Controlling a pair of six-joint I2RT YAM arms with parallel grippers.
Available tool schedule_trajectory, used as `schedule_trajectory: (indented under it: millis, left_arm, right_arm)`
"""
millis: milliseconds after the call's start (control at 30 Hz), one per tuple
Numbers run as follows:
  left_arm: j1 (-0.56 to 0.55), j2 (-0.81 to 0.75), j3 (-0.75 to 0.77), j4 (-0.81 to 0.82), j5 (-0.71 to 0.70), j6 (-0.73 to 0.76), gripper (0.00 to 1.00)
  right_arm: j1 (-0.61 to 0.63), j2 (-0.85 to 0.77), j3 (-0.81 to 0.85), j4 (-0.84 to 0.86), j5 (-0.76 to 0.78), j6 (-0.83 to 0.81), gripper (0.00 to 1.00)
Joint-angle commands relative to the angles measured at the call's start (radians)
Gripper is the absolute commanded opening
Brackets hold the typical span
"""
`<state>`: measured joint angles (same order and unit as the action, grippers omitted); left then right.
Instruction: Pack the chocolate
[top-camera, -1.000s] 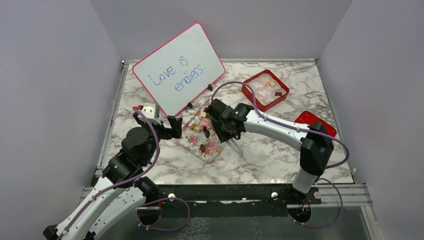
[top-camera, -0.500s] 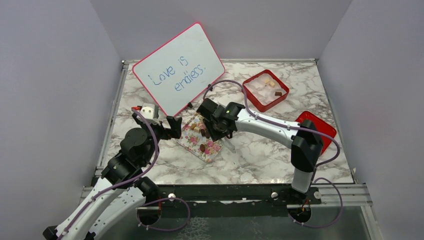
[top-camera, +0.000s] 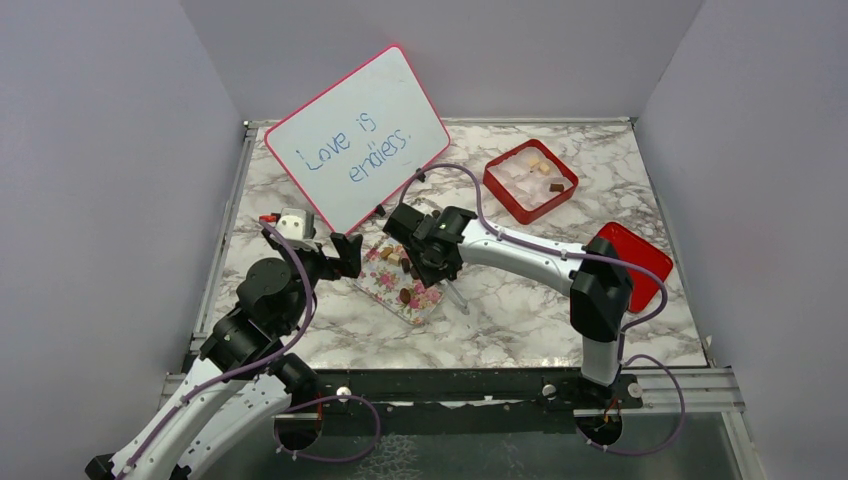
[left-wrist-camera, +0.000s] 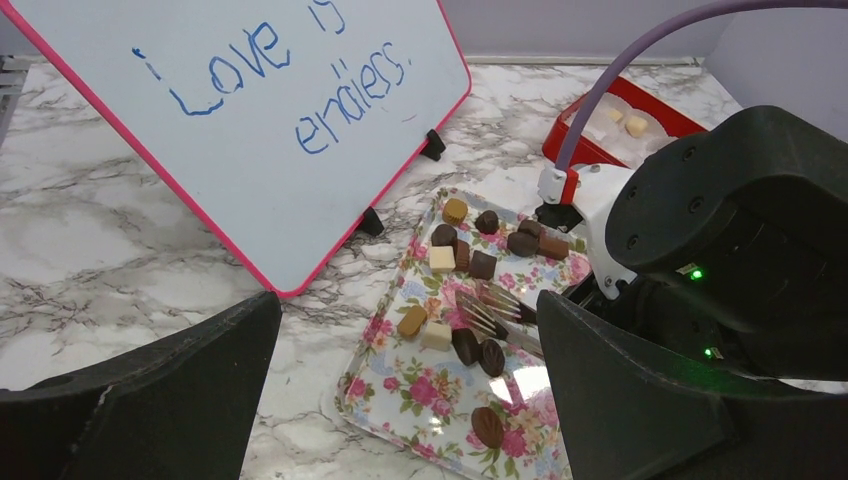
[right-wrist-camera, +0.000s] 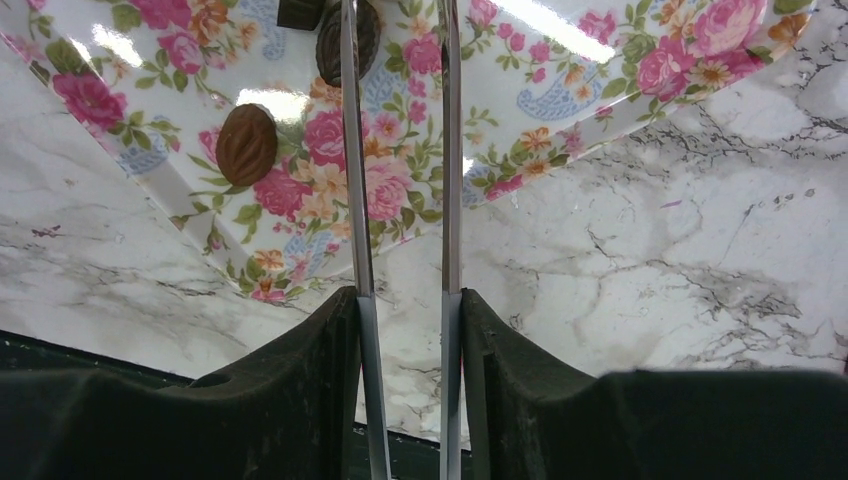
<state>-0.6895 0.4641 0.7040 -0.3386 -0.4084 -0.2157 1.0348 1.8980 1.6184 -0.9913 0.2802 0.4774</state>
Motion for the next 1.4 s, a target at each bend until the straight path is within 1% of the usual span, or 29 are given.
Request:
schedule_trajectory:
  millis: [0,133,233,567,1033,1267,1367]
  left_arm:
    - [-0.001,-0.007,-0.008,0.014,0.000,0.005,0.99]
    - [-0.001,-0.008,-0.009,0.015,0.003,0.003,0.99]
    - [-0.001,-0.007,-0.009,0.014,0.006,0.003,0.99]
    - [-0.001,-0.008,-0.011,0.015,0.007,0.005,0.99]
    - [-0.001,-0.001,-0.011,0.015,0.003,0.007,0.99]
    - [-0.001,0.007,-0.011,0.015,0.006,0.004,0.99]
    - [-0.001,0.011,-0.011,0.015,0.008,0.006,0.99]
  right_arm:
    - [0.010,-0.007,0.029,-0.057,0.070,0.030,0.41]
    - [0.010,-0.025,0.027,-0.073,0.084,0.032,0.40]
    - [0.010,-0.041,0.010,-0.069,0.091,0.030,0.37]
    - [0.010,-0.053,-0.015,-0.048,0.093,0.026,0.31]
    - [0.005,-0.096,-0.015,-0.045,0.114,0.018,0.28]
    - [-0.021,-0.142,-0.030,-0.047,0.128,0.010,0.27]
    - [-0.039,-0.158,-0.009,-0.057,0.136,-0.002,0.27]
